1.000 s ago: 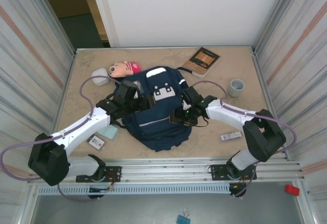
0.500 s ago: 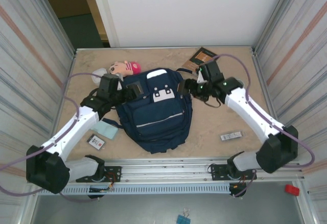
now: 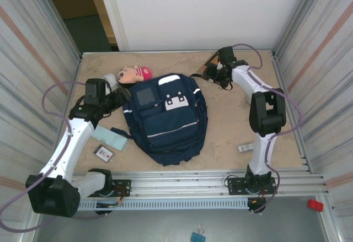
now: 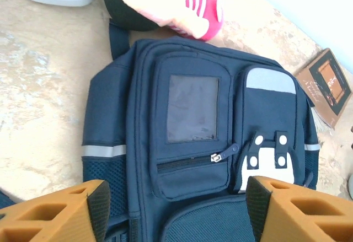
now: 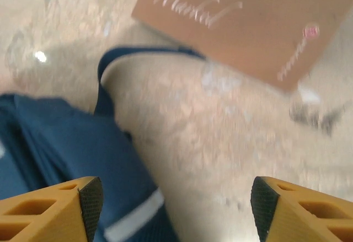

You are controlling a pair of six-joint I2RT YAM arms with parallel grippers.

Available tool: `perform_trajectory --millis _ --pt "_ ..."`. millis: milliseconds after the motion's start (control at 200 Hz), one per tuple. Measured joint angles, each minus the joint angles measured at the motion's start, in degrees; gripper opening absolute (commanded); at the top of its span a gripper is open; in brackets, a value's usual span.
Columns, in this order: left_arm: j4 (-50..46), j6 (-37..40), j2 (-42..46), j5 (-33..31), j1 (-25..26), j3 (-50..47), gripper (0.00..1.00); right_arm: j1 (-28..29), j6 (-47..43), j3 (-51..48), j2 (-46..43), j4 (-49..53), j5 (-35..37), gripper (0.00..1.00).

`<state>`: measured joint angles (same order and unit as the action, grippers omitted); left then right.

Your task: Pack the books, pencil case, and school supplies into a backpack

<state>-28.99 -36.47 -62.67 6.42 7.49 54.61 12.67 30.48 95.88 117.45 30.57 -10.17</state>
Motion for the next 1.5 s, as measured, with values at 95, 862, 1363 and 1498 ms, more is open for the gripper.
perform_trajectory --millis 95,862,1363,1498 --pt "0.0 0.5 0.0 -0.1 -0.6 0.4 0.68 -1.1 -1.0 4.2 4.9 -2.1 -1.6 0.72" --pt "0.4 -0.5 -4.6 -0.1 -0.7 1.9 0.66 -5.6 -0.9 1.1 10.8 -10.1 -9.4 0.64" --pt "3.6 -1.2 -7.5 2.0 5.9 0.9 0.65 -1.6 1.7 -36.3 -16.5 -11.7 -10.2 0.64" --pt "5.4 -1.2 -12.2 2.5 11.7 2.0 0.65 -0.1 2.2 -42.2 -23.5 -6.9 -9.1 0.65"
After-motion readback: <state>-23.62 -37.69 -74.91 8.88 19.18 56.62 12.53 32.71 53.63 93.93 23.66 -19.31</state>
